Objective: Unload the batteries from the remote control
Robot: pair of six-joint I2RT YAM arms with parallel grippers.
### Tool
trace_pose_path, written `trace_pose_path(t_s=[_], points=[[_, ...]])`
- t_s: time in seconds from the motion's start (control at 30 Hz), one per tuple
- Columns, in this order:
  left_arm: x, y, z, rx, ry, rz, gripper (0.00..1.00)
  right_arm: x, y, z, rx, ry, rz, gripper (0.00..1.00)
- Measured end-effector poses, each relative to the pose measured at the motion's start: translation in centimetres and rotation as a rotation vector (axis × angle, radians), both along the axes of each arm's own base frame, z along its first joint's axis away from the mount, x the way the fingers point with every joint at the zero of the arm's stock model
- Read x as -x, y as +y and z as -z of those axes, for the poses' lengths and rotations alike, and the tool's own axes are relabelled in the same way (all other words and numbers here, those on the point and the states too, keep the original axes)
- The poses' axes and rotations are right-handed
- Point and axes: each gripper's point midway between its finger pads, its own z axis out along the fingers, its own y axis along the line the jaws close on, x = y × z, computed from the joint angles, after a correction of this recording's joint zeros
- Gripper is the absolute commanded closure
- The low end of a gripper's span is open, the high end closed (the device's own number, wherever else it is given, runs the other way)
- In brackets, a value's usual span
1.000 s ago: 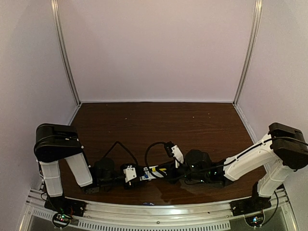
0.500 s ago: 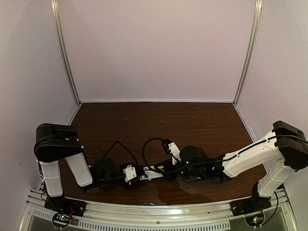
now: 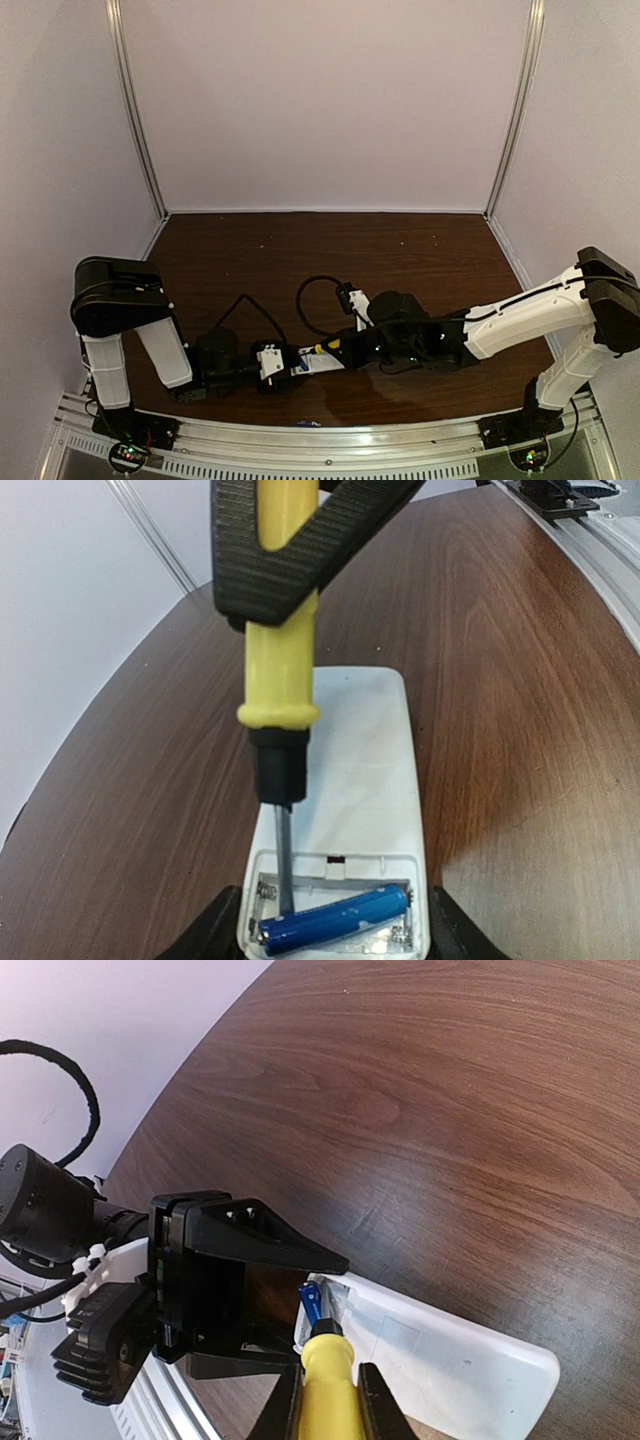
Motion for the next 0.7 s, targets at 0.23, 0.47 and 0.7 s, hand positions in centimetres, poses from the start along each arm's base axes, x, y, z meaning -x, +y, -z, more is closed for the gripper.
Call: trace_pose_path(t_s=[0.23, 0.47, 0.7], points=[[0.6, -0.3, 0.0, -0.001, -0.005, 0.027, 1.00, 0.4, -0.8, -0.2, 0.045, 0.013, -0.003, 1.00], [0.6, -0.3, 0.0, -0.001, -0.006, 0.028, 1.00, 0.8, -1.2, -0.1, 0.072, 0.019, -0.011, 1.00], [0.6, -0.3, 0.0, -0.001, -0.006, 0.027, 1.00, 1.2, -0.8, -0.2, 0.092, 0.007, -0.035, 1.00]])
